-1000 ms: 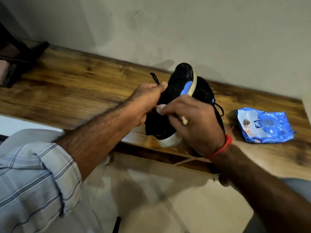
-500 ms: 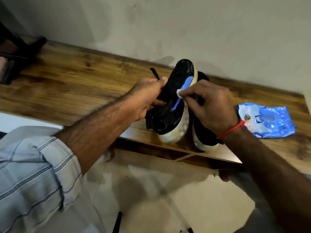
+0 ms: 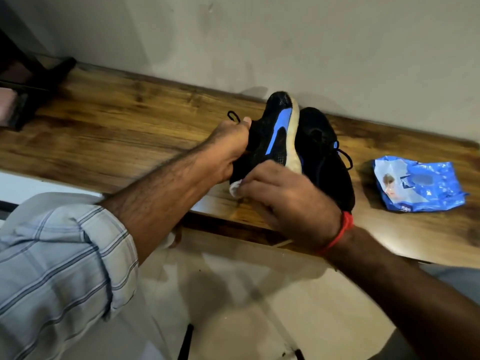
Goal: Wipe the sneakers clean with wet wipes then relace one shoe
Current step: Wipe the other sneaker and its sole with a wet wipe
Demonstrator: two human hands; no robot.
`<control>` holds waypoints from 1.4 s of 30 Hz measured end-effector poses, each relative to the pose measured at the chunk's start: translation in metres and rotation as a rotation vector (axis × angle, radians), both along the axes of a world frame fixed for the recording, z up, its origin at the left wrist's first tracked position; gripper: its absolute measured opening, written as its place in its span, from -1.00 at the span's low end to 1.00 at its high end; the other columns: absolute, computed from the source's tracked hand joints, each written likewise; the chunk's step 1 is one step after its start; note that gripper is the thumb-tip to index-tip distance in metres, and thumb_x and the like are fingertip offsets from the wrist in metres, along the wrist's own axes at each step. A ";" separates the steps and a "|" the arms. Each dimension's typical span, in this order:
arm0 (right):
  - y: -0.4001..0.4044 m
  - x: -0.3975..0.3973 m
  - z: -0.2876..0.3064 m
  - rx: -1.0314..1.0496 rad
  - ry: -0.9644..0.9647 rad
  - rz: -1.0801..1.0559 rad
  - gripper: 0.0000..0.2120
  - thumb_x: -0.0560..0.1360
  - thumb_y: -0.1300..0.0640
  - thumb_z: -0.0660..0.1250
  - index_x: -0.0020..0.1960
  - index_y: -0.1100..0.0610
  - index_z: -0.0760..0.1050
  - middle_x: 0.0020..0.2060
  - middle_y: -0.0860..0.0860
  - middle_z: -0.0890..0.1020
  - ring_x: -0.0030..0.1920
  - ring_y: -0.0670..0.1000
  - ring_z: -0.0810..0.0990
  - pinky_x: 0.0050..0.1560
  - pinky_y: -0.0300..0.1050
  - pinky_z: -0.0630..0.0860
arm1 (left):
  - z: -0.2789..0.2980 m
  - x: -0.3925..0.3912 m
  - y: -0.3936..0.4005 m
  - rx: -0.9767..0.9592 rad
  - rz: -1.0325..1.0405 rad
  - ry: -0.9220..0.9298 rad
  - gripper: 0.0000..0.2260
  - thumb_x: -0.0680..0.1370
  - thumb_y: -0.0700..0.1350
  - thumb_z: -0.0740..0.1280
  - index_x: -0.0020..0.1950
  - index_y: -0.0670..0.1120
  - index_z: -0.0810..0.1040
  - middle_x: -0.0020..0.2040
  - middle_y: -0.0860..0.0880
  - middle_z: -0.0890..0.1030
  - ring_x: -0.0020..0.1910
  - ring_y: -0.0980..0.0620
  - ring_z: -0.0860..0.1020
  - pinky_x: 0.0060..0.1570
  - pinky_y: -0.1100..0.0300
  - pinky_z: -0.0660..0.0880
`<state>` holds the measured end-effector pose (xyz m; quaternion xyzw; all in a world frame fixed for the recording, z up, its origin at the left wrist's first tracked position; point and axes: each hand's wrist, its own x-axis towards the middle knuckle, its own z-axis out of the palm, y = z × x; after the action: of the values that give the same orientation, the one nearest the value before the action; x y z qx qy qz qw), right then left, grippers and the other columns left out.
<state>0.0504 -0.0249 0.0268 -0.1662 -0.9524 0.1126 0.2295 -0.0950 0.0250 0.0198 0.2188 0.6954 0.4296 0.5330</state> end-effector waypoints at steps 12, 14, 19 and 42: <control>0.036 0.021 0.009 0.066 0.103 -0.270 -0.89 0.51 0.32 0.39 0.01 0.28 0.66 -0.10 0.14 0.65 -0.09 0.16 0.62 -0.05 0.00 0.57 | 0.002 -0.006 -0.002 -0.043 0.060 -0.165 -0.69 0.73 -0.01 0.16 0.27 -0.20 0.53 -0.14 -0.09 0.64 -0.33 -0.01 0.65 -0.32 0.15 0.58; 0.038 0.024 0.014 0.057 0.132 -0.328 -0.90 0.51 0.32 0.41 -0.01 0.26 0.67 -0.12 0.13 0.65 -0.10 0.16 0.63 -0.04 0.00 0.57 | 0.004 -0.006 -0.003 -0.030 0.065 -0.177 -0.72 0.72 -0.02 0.17 0.23 -0.20 0.52 -0.17 -0.10 0.62 -0.41 0.02 0.61 -0.38 0.19 0.56; 0.007 0.004 0.000 0.049 -0.006 -0.076 -0.88 0.50 0.33 0.37 0.01 0.28 0.65 -0.11 0.16 0.63 -0.08 0.14 0.60 -0.01 -0.08 0.52 | 0.001 0.001 -0.002 -0.054 0.075 -0.121 -0.68 0.73 -0.01 0.17 0.23 -0.22 0.55 -0.14 -0.10 0.62 -0.29 -0.02 0.60 -0.34 0.20 0.48; 0.046 0.039 0.014 -0.136 0.143 -0.344 -0.94 0.49 0.24 0.47 -0.06 0.13 0.71 -0.13 -0.03 0.70 -0.12 -0.15 0.63 0.02 -0.47 0.41 | 0.017 0.000 -0.012 0.053 -0.095 -0.123 -0.71 0.73 0.01 0.14 -0.04 -0.08 0.55 -0.20 -0.03 0.61 -0.59 0.17 0.53 -0.53 0.38 0.42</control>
<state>0.0897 0.0215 0.0413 -0.3333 -0.8814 0.1474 0.3005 -0.0950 0.0134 0.0364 0.2387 0.6386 0.4346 0.5885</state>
